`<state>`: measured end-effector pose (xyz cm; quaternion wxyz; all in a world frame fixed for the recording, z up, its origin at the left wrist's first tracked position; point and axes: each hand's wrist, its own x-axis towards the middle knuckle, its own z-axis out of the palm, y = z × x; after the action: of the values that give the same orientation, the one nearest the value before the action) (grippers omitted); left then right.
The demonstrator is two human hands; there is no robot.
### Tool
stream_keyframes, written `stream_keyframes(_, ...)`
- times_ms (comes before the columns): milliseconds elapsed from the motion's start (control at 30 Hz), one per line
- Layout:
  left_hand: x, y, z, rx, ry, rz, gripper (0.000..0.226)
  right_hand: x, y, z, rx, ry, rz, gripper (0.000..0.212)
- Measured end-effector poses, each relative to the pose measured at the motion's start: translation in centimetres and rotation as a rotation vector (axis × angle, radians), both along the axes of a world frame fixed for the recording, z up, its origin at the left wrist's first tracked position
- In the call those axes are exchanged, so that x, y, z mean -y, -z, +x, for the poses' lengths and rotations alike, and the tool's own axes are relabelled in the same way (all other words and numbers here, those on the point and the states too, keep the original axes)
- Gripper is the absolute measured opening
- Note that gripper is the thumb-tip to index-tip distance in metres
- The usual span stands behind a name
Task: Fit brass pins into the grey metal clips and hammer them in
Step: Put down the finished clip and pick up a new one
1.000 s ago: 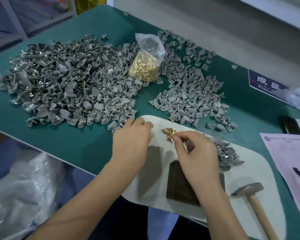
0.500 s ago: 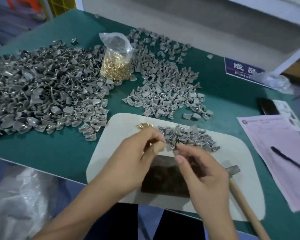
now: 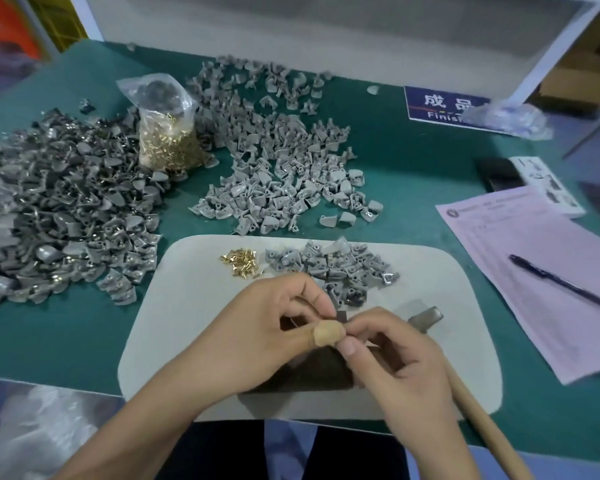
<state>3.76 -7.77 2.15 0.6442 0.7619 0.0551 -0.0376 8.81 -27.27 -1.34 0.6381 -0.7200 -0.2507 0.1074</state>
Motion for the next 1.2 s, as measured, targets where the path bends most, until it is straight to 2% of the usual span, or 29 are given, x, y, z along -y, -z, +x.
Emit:
stream_keyframes(67, 0.9, -0.1, 0.7, 0.027, 0.028, 0.004, 0.004, 0.7, 0.4, 0.3, -0.006, 0.066, 0.037, 0.009)
stream_keyframes(133, 1.7, -0.1, 1.6, 0.085, 0.037, 0.106, 0.009, 1.2, 1.0, 0.6, -0.024, 0.212, 0.080, 0.008)
stream_keyframes(200, 1.9, 0.0, 2.9, 0.129, 0.032, 0.368, 0.015, 1.7, 1.7, 0.8, 0.038, 0.324, 0.036, 0.002)
stream_keyframes(267, 1.6, -0.1, 4.2, 0.164, 0.030, 0.726, 0.013, 1.7, 2.1, 0.6, 0.087, 0.363, -0.025, 0.007)
stream_keyframes(333, 1.2, -0.1, 5.3, 0.190, 0.108, 0.937, 0.016, 1.5, 2.2, 0.5, 0.065, 0.367, -0.031, 0.004)
stream_keyframes(433, 0.6, -0.5, 6.5, 0.194, 0.296, 0.960, 0.018, 1.4, 2.4, 0.7, 0.053, 0.360, -0.032, 0.001)
stream_keyframes(567, -0.2, -0.5, 7.6, 0.081, 0.420, 1.063, 0.030, 1.3, 2.4, 0.8, 0.101, 0.398, -0.034, 0.004)
stream_keyframes(700, -0.3, -0.2, 8.1, 0.009, 0.452, 1.081, 0.036, 1.3, 2.5, 0.8, 0.119, 0.394, -0.046, 0.004)
stream_keyframes(933, 0.4, 0.8, 8.3, 0.085, 0.379, 1.035, 0.017, 1.3, 2.7, 0.9, 0.111, 0.374, -0.038, 0.004)
stream_keyframes(1067, 0.2, 1.0, 7.0, 0.192, 0.271, 0.869, 0.010, 1.3, 2.9, 0.9, 0.121, 0.369, -0.044, 0.004)
stream_keyframes(1200, 0.4, 0.5, 3.9, 0.263, 0.017, 0.550, 0.007, 1.4, 2.9, 0.9, 0.149, 0.364, -0.045, 0.004)
